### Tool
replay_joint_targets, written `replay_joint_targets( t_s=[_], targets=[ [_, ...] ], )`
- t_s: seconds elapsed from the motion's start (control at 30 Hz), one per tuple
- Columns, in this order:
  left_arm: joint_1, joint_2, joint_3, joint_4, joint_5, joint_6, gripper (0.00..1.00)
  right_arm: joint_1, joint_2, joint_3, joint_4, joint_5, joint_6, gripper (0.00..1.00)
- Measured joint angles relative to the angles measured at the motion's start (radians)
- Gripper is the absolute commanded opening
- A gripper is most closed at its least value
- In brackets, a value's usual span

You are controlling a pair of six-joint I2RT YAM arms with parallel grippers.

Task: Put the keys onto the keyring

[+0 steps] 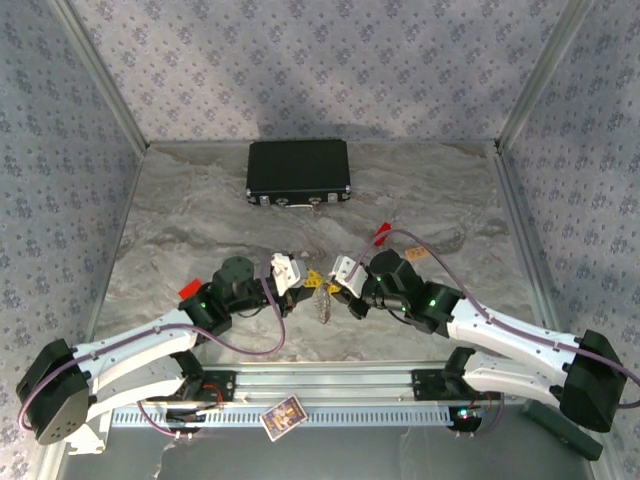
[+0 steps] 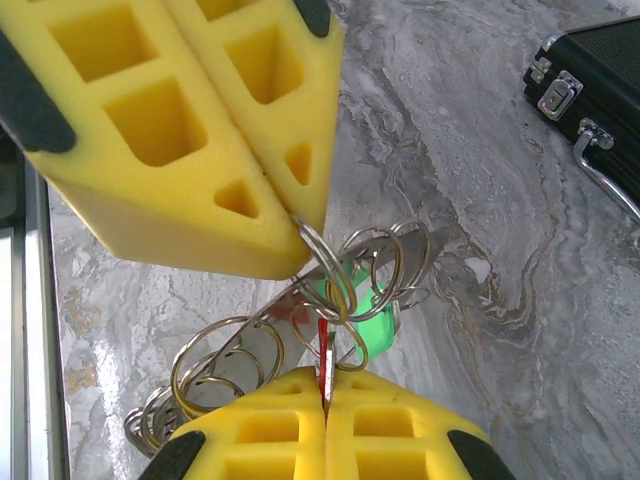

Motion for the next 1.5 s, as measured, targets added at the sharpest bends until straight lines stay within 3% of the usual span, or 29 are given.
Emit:
replay_joint_targets(
  t_s=[0.1, 0.27, 0.4, 0.63, 1.03, 1.5],
  targets=[
    [-0.001, 0.000, -0.001, 0.006, -0.001, 0.005, 0.00, -0.018, -0.006, 0.000, -0.002, -0.007, -0.007, 0.24],
    [-0.002, -0.001, -0.008, 0.014, 0.000, 0.016, 0.00, -0.074, -0.065, -0.003, -0.010, -0.057, 0.005, 0.32],
    [-0.002, -0.001, -0.011, 0.014, 0.000, 0.022, 0.00, -0.146, -0.132, -0.018, -0.007, -0.186, 0.017, 0.35],
    [-0.002, 0.000, -0.011, 0.018, 0.010, 0.022, 0.00, -0.212, -0.154, -0.026, 0.033, -0.352, 0.029, 0.36],
    [-0.002, 0.000, -0.011, 0.026, 0.031, 0.022, 0.00, -0.254, -0.148, -0.047, 0.165, -0.404, 0.052, 0.35],
    [-0.002, 0.000, -0.011, 0.040, 0.057, 0.022, 0.00, -0.256, -0.017, -0.039, 0.158, -0.551, 0.069, 0.29]
  ],
)
